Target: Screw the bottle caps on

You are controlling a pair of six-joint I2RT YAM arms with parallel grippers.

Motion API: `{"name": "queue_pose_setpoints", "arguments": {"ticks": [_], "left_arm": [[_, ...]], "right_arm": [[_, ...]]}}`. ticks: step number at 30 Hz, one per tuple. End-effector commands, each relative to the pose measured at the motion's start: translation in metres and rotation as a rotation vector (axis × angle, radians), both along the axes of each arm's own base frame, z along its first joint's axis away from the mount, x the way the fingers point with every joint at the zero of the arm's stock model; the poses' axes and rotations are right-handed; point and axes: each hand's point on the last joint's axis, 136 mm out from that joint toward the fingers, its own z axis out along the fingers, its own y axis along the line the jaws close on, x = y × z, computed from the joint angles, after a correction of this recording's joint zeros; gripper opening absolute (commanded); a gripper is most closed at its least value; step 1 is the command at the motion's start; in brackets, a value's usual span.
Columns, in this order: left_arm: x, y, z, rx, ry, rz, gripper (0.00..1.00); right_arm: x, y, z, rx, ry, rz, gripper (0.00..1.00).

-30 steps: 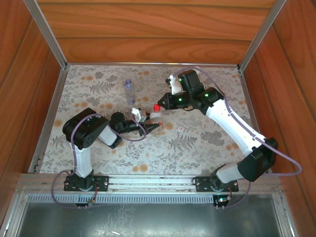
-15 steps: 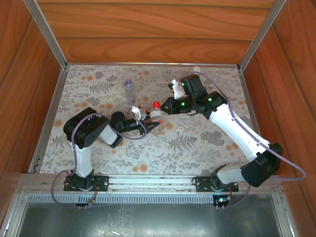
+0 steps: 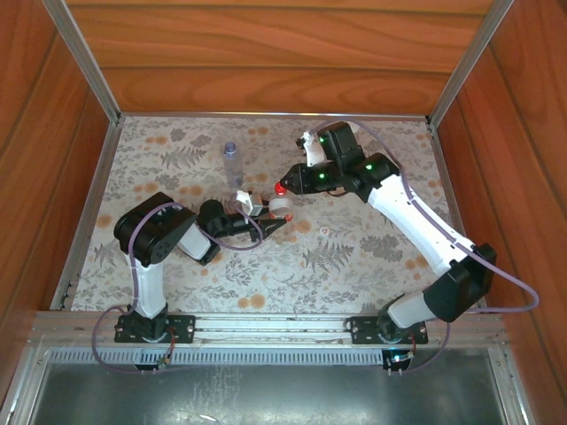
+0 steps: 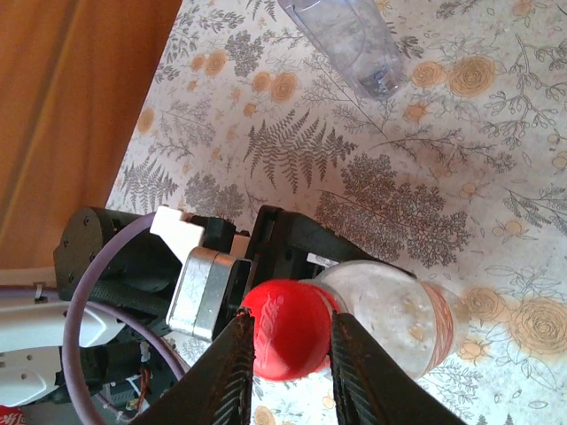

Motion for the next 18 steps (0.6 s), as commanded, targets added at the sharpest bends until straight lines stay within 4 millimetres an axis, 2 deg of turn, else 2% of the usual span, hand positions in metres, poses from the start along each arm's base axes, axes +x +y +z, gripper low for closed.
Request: {"name": "queue_pose_setpoints", "arguments": {"ticks": [1, 8, 18], "left_arm": [[-0.007, 0.006, -0.049, 0.108, 0.163, -0.003, 0.56], [-0.002, 0.006, -0.048, 0.104, 0.169, 0.012, 0.56], [0.003, 0.006, -0.048, 0.099, 0.183, 0.034, 0.56]], "right_arm": [[0.001, 0.006, 0.007, 0.006, -0.021, 0.036, 0.27], [-0.011, 0.004, -0.003, 0.006, 0.033, 0.058, 0.15], [-0.039, -0.004, -0.014, 0.025, 0.102, 0.073, 0.12]]}}
